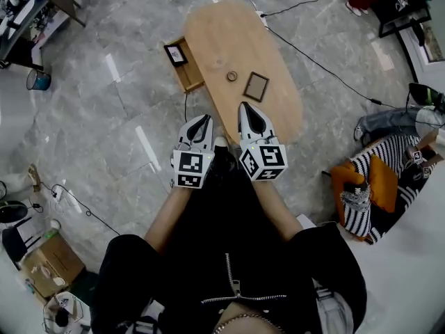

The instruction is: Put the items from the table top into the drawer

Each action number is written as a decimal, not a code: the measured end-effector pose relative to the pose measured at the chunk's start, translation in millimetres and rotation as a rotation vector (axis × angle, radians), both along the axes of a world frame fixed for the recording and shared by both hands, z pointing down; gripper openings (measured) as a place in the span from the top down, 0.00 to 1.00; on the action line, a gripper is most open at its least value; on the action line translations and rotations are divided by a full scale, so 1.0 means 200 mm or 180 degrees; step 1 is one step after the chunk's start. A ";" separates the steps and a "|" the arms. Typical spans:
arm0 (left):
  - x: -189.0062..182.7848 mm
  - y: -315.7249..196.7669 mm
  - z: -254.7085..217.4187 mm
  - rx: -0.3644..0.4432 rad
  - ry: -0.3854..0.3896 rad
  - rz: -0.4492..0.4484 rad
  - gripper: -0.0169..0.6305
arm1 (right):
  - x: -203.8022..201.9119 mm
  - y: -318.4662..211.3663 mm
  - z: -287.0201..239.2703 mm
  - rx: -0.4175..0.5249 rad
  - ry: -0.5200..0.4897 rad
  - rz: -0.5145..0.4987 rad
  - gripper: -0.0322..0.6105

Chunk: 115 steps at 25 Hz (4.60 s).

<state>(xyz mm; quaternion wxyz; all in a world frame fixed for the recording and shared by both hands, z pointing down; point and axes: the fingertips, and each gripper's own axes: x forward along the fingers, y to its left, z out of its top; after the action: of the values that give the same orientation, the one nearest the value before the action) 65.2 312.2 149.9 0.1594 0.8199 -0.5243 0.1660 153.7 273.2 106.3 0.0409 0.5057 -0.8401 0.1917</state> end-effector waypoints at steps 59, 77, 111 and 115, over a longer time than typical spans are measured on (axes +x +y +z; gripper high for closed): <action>-0.21 -1.28 0.57 -0.0344 -0.0007 0.1492 0.93 | -0.11 -1.00 0.68 -0.0733 0.0387 0.1177 0.94; -0.07 -1.36 1.24 -0.0538 -0.0111 0.1644 0.93 | 0.19 -1.04 1.70 -0.1318 0.0868 0.1230 0.92; -0.18 -1.30 1.59 -0.0769 -0.0206 0.1639 0.93 | 0.50 -0.86 2.69 -0.2729 0.1591 0.1224 0.84; -0.19 -1.31 1.58 -0.0762 -0.0206 0.1616 0.93 | 0.50 -0.86 2.70 -0.2799 0.1555 0.1089 0.87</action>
<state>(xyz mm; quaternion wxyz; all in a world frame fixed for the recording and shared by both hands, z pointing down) 27.9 50.6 465.7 0.1917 0.8945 -0.2836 0.2875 253.3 100.3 646.1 0.4118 0.6006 -0.5519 0.4064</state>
